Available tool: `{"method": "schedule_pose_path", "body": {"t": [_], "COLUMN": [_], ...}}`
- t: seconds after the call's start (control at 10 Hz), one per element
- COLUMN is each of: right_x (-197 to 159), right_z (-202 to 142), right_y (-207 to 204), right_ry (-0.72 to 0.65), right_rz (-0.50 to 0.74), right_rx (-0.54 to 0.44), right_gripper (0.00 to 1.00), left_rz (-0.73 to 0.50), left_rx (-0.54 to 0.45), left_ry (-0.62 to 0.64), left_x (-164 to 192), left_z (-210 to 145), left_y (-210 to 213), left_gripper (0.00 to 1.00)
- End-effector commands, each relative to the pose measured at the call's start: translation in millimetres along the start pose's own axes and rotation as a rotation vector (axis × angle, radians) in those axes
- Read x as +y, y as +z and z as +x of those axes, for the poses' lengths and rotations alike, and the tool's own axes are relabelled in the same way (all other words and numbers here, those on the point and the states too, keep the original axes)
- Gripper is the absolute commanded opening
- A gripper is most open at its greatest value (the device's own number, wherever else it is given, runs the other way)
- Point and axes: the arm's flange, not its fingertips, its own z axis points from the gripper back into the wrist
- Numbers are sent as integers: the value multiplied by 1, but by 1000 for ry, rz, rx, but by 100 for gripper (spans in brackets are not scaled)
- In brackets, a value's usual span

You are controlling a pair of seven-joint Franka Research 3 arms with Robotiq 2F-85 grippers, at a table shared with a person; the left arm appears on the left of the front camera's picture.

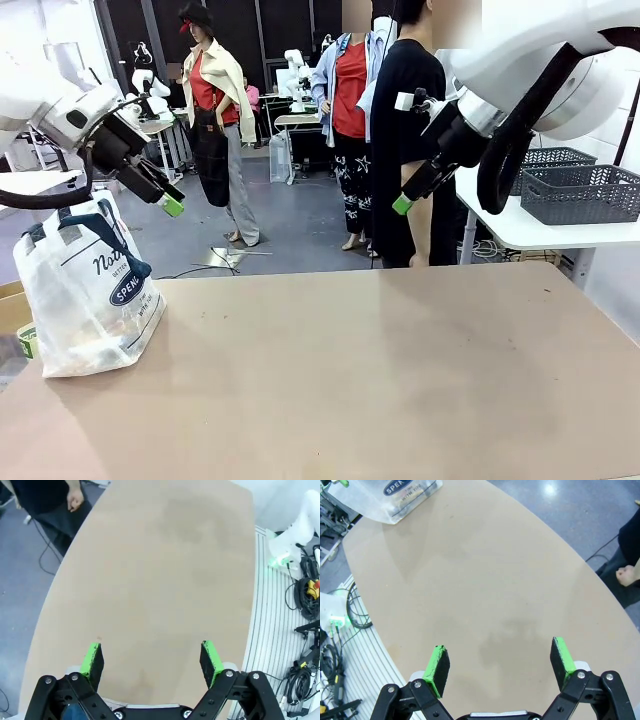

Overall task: Transfer purchased items from the store into the shopping bag.
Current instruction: Move the Reusable shopping bag to the right side of the table.

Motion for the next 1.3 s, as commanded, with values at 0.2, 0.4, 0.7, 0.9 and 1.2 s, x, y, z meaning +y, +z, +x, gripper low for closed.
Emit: {"method": "schedule_pose_path", "body": {"t": [0.2, 0.4, 0.7, 0.9, 1.2], "right_x": [-1, -1, -1, -1, -1], "right_z": [2, 2, 2, 2, 2], "right_y": [0, 0, 0, 0, 0], "right_ry": [-10, -10, -10, -10, -10], "right_rz": [-2, -2, -2, -2, -2], "right_rx": [18, 18, 18, 18, 18], "right_gripper": [100, 100, 100, 100, 100], "left_rz": [49, 49, 49, 49, 49], "left_rx": [18, 18, 18, 18, 18], "left_ry": [8, 8, 8, 8, 8], "left_x": [-3, -3, -3, -3, -3], "left_z": [3, 3, 3, 3, 3], "left_y": [0, 0, 0, 0, 0], "left_gripper": [100, 100, 100, 100, 100]}}
